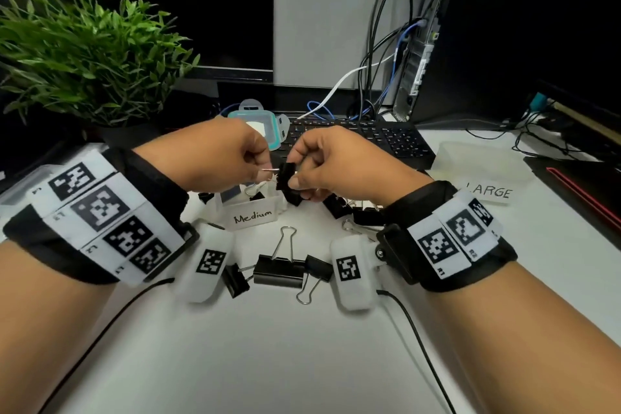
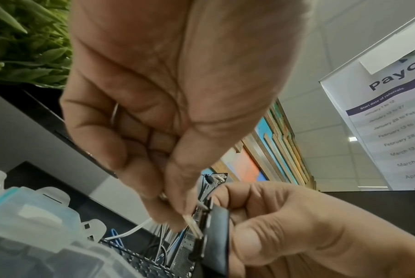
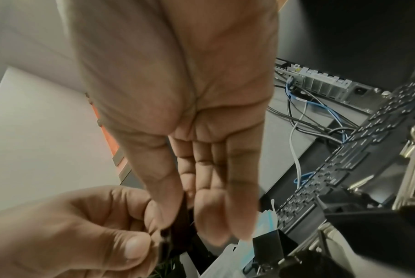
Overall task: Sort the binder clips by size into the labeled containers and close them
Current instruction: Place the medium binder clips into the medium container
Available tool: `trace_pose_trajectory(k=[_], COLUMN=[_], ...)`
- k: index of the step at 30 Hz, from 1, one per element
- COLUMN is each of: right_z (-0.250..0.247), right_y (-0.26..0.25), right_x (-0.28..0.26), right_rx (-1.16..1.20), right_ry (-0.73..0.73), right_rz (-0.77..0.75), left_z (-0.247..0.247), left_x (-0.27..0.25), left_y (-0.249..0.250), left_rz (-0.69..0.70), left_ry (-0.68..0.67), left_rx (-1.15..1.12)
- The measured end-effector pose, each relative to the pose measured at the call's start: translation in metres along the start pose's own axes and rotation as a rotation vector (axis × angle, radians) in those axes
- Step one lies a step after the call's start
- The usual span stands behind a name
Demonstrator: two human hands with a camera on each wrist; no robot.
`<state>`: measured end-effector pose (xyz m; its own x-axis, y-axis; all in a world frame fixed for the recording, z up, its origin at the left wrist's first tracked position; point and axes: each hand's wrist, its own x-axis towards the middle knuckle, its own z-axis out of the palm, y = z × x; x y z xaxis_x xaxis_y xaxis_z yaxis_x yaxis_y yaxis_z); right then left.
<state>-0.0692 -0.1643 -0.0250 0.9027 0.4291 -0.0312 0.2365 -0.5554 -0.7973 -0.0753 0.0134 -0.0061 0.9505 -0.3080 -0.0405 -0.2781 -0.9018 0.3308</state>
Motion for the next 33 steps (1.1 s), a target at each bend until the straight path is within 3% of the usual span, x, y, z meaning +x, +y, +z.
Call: trace_pose_trajectory(k=[9,18,25,33], right_z=[0.007,0.009,0.02,0.031], right_y=[-0.003,-0.007,-0.013,-0.015], right_x=[-0.008,-0.011,-0.011,-0.012], right_rx=[-0.358,-0.545,-0.449,-0.464], right_ry=[-0.299,-0.435,-0.45,-0.569], right_rz=[0.066,0.068,0.002,-0.031], left_z=[-0.007,-0.005,0.0,-0.001], left_x=[-0.001,-0.001,0.003,0.002], left_y=[-0.01,-0.014,-0.013,-0.012], left_rz=[-0.073,-0.127,-0.121,-0.143], left_ry=[-0.024,-0.051,-0.063,-0.073], left_rx=[0.072,0.147,0.15,0.089])
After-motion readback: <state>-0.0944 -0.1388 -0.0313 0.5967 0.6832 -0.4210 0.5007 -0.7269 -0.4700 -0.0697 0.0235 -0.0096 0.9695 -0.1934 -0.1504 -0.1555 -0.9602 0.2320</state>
